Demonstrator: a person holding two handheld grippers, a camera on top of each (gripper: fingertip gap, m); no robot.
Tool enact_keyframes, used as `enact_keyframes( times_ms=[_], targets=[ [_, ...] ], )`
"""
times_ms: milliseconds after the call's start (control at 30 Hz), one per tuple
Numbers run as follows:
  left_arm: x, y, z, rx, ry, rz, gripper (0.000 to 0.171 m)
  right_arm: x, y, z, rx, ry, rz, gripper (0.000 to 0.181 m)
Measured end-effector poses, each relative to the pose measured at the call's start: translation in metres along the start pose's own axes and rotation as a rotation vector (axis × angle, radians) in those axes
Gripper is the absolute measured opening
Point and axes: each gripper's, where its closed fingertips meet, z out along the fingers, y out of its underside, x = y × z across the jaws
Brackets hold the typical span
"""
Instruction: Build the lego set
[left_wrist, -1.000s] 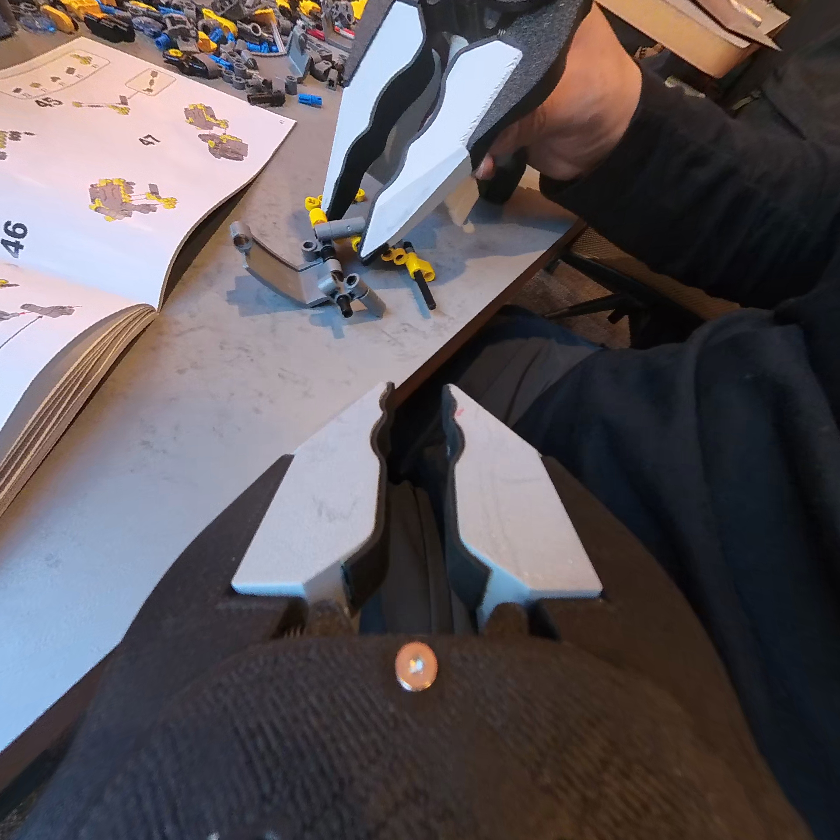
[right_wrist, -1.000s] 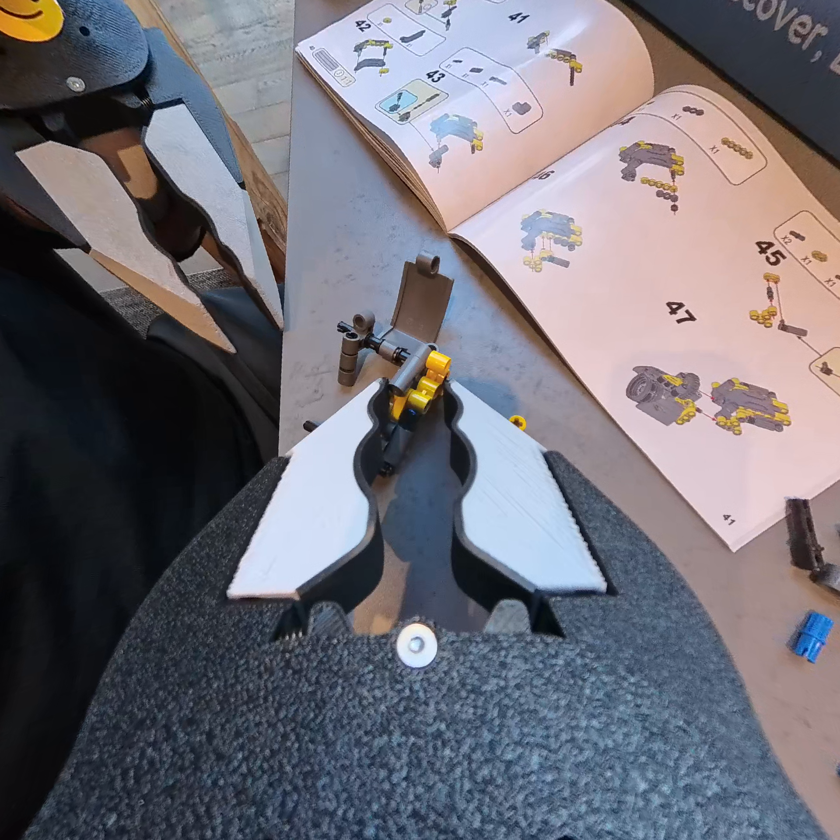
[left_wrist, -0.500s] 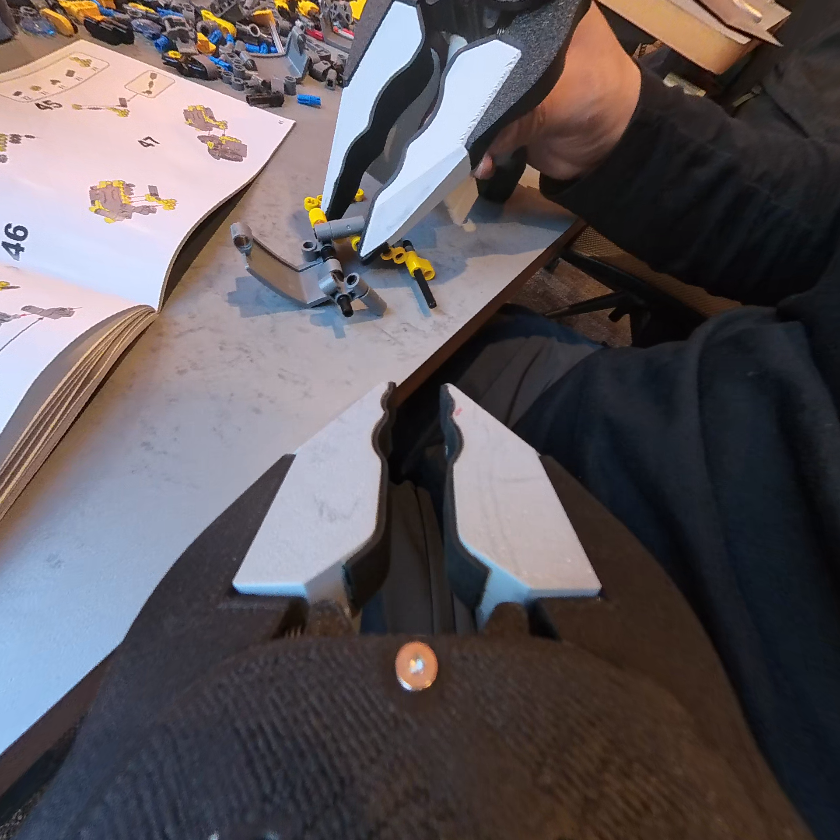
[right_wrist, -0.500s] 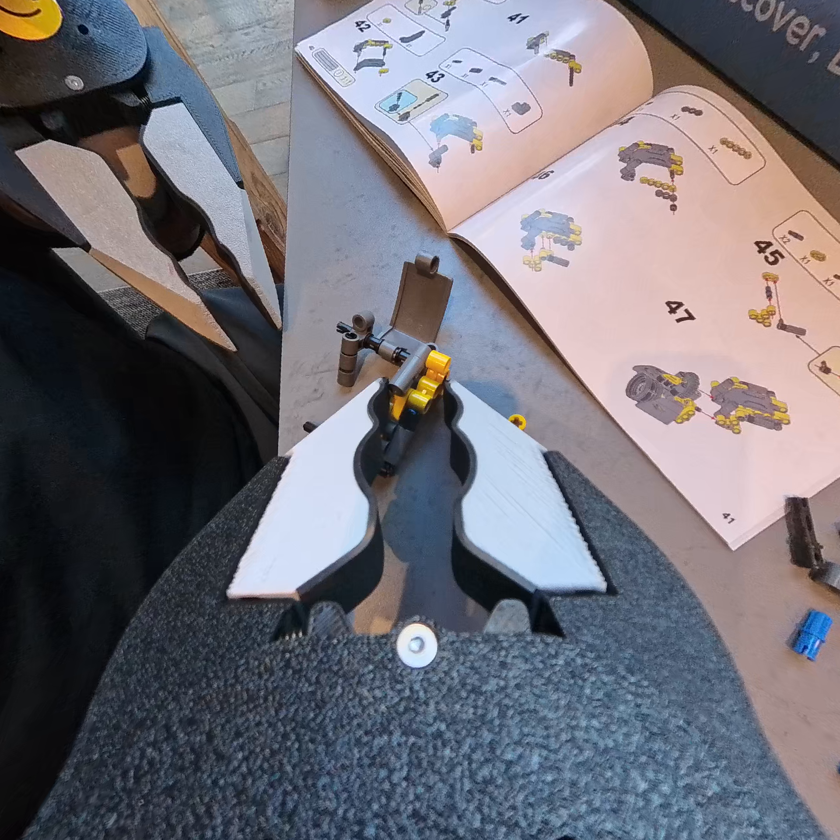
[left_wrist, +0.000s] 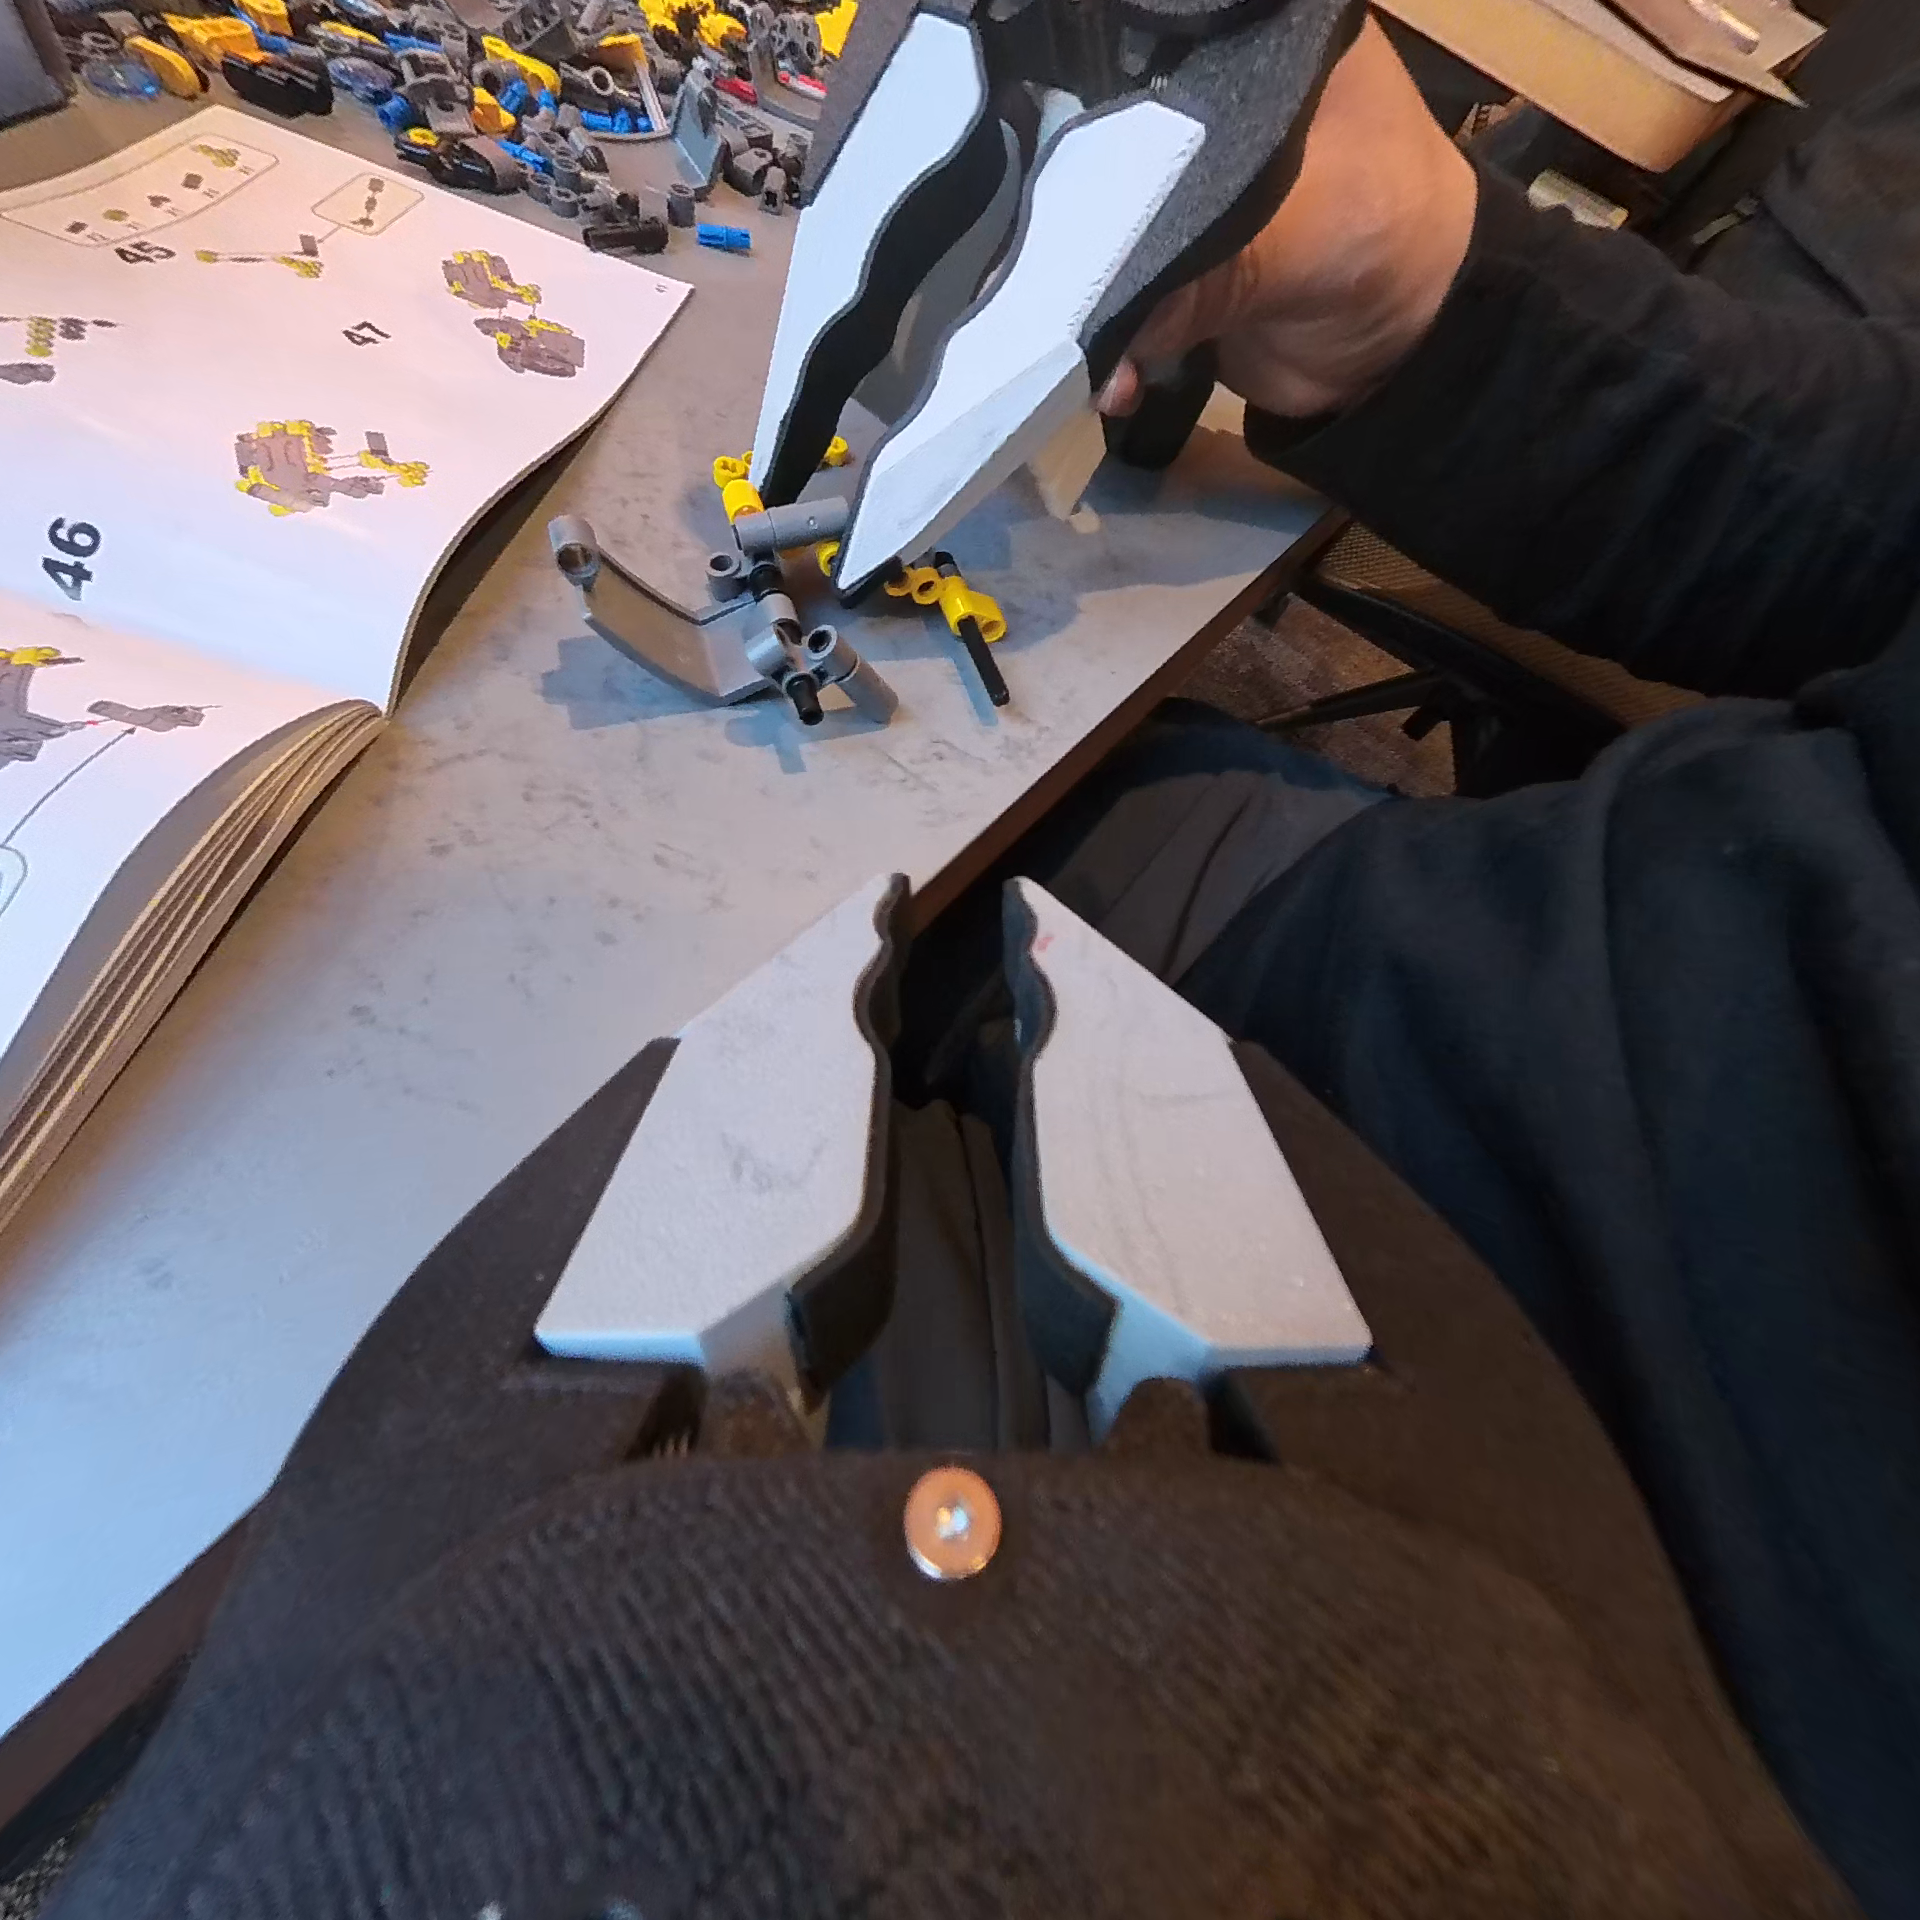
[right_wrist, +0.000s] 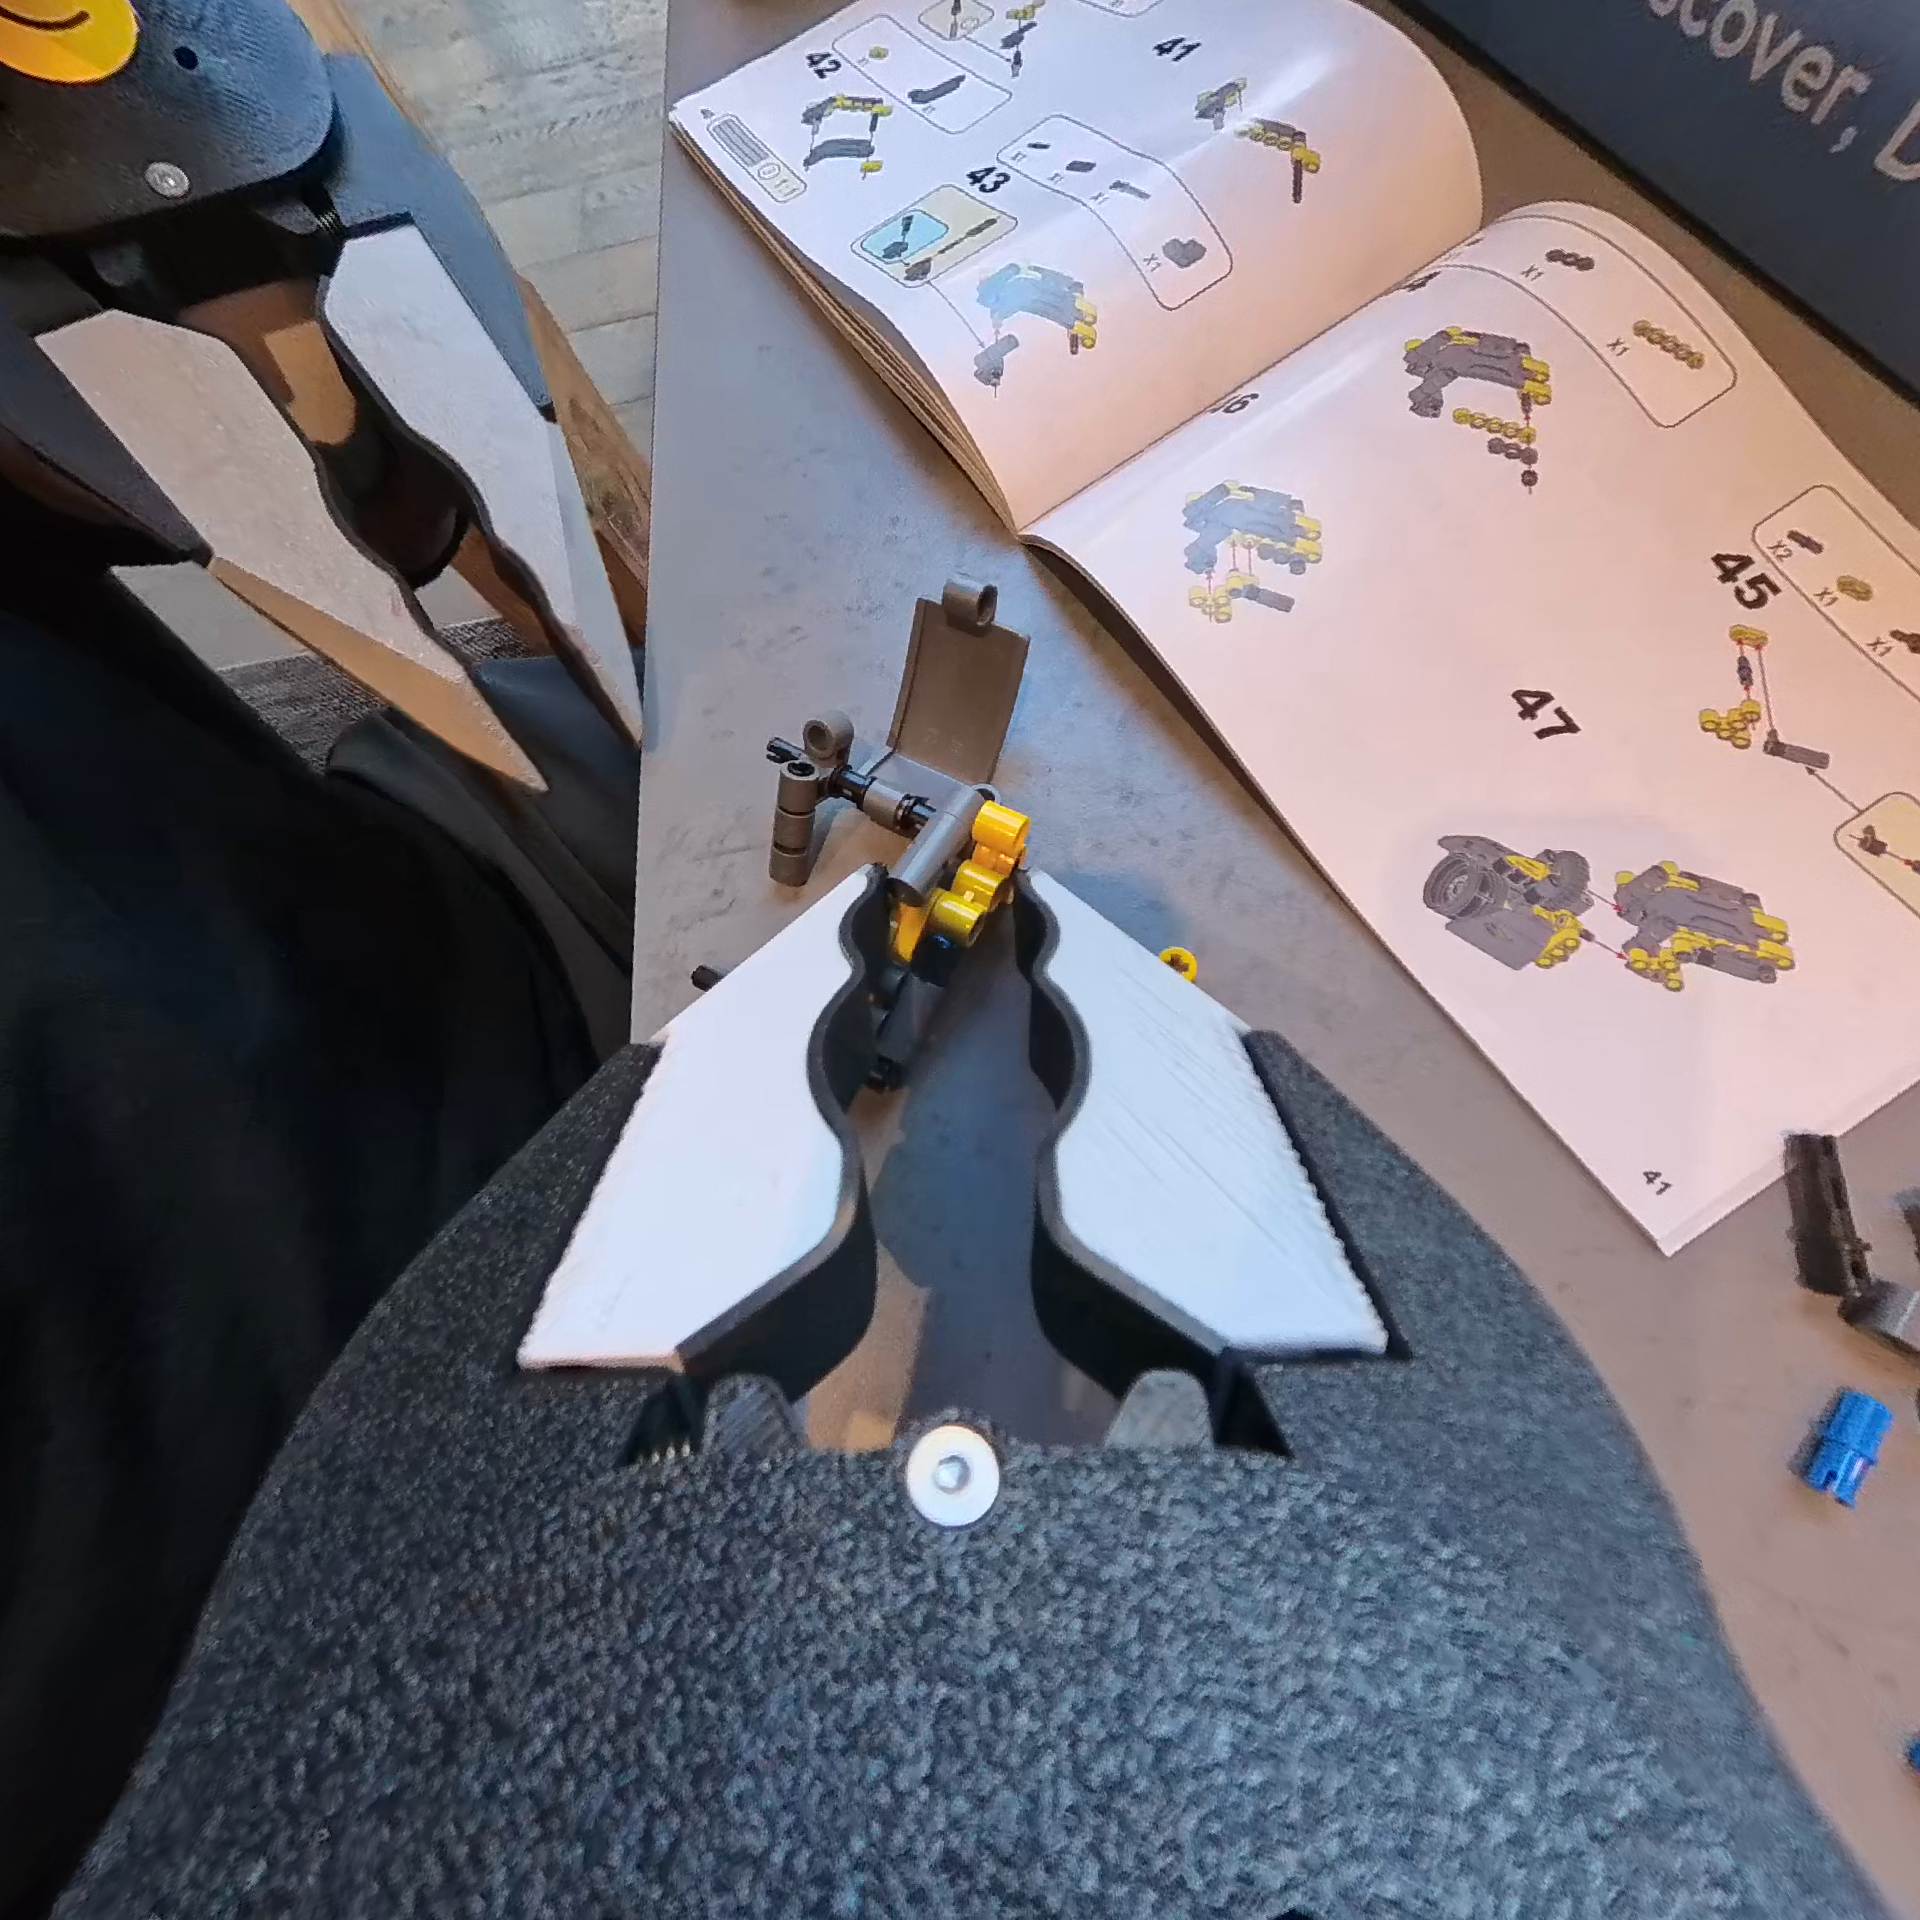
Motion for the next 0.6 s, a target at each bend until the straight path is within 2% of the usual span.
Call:
enact_keyframes(
  times_ms=[167, 333, 467, 600],
  targets=[
    [-0.012, -0.011, -0.005, 0.049, -0.057, -0.004, 0.016, 0.001, 0.000, 0.000, 0.003, 0.019, -0.013, 0.023],
    [-0.017, -0.039, -0.002, 0.105, -0.075, -0.034, 0.025, 0.000, 0.000, -0.001, 0.006, 0.052, -0.023, 0.022],
    [-0.020, -0.045, 0.017, 0.027, -0.122, 0.023, 0.026, -0.003, 0.003, -0.003, 0.009, 0.062, -0.005, 0.021],
    [-0.022, -0.040, 0.040, -0.095, -0.160, 0.093, 0.012, -0.007, 0.004, -0.006, 0.023, 0.080, -0.005, 0.021]
  ],
)
